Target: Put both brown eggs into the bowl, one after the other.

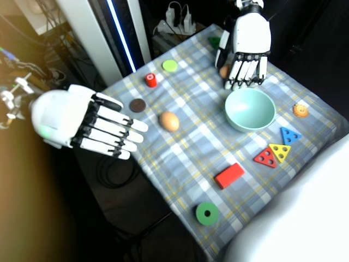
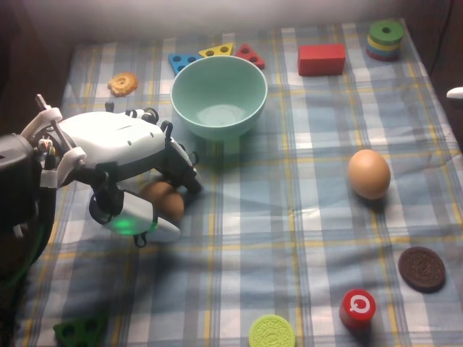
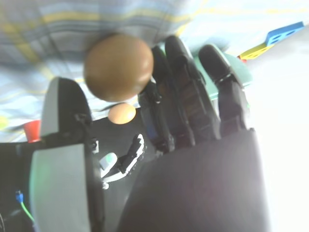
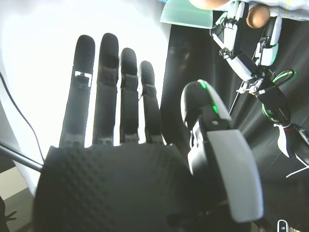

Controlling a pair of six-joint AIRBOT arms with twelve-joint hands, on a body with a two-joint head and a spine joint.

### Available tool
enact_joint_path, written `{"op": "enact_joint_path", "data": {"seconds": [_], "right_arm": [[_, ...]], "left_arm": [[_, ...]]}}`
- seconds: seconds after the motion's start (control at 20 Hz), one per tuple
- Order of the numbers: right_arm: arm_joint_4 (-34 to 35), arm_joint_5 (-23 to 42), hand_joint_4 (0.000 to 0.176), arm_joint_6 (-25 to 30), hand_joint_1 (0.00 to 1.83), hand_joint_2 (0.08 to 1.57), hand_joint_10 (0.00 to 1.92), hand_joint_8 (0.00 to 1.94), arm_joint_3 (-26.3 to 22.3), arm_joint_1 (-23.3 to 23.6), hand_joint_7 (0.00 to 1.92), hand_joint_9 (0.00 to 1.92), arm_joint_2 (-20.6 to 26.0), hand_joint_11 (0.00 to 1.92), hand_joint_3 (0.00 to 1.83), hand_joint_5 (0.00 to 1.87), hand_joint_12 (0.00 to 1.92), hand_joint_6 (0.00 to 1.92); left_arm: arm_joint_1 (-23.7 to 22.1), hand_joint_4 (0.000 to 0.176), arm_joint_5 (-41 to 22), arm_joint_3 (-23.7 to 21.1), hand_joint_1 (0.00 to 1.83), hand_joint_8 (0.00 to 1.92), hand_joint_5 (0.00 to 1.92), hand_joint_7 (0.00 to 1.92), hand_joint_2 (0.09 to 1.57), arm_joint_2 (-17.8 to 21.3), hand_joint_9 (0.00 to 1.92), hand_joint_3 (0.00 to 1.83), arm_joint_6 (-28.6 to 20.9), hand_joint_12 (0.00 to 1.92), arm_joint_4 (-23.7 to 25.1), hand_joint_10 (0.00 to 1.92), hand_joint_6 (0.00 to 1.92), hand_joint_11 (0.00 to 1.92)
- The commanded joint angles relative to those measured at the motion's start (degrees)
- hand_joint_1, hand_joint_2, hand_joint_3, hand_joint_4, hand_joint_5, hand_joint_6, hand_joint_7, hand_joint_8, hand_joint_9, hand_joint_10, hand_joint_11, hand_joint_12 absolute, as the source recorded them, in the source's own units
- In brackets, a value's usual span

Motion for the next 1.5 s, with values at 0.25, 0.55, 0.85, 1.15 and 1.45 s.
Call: {"op": "enact_joint_path", "data": {"seconds": [0.25,0.55,0.85,1.15,1.45], "right_arm": [[1.6,7.0,0.000,0.6,0.30,1.50,0.00,0.00,0.3,0.1,0.65,0.72,0.2,0.40,0.00,0.46,0.77,0.00],[1.6,7.0,0.000,0.6,0.30,1.49,0.00,0.00,0.3,0.0,0.67,0.75,0.0,0.41,0.00,0.45,0.82,0.00],[1.6,6.9,0.000,0.6,0.28,1.50,0.01,0.00,0.4,0.0,0.66,0.75,0.0,0.42,0.00,0.45,0.83,0.00],[1.6,6.9,0.000,0.7,0.28,1.49,0.01,0.00,0.4,-0.2,0.68,0.78,-0.1,0.47,0.00,0.46,0.79,0.00],[1.6,6.9,0.000,1.0,0.27,1.48,0.01,0.00,0.4,-0.4,0.68,0.78,-0.1,0.46,0.00,0.48,0.79,0.01]], "left_arm": [[0.6,0.049,-1.8,0.6,1.14,0.20,0.71,0.66,1.01,0.1,0.64,0.00,0.2,1.40,-0.1,0.23,0.00,0.05],[0.7,0.029,-1.3,1.1,1.29,1.10,0.74,0.34,1.08,0.2,0.32,0.00,0.2,1.63,-1.0,1.17,0.00,0.00],[0.6,0.016,-1.3,1.3,1.11,1.29,0.84,0.39,1.09,-0.1,0.33,0.00,0.7,1.69,-1.2,1.30,0.00,0.00],[0.6,0.000,-1.3,1.6,1.22,1.59,0.93,0.72,1.20,0.0,0.46,0.00,0.7,1.78,-1.8,1.49,0.86,0.03],[0.9,0.000,-1.3,1.6,1.23,1.56,0.95,0.74,1.19,0.0,0.49,0.00,0.7,1.77,-2.4,1.55,0.83,0.11]]}}
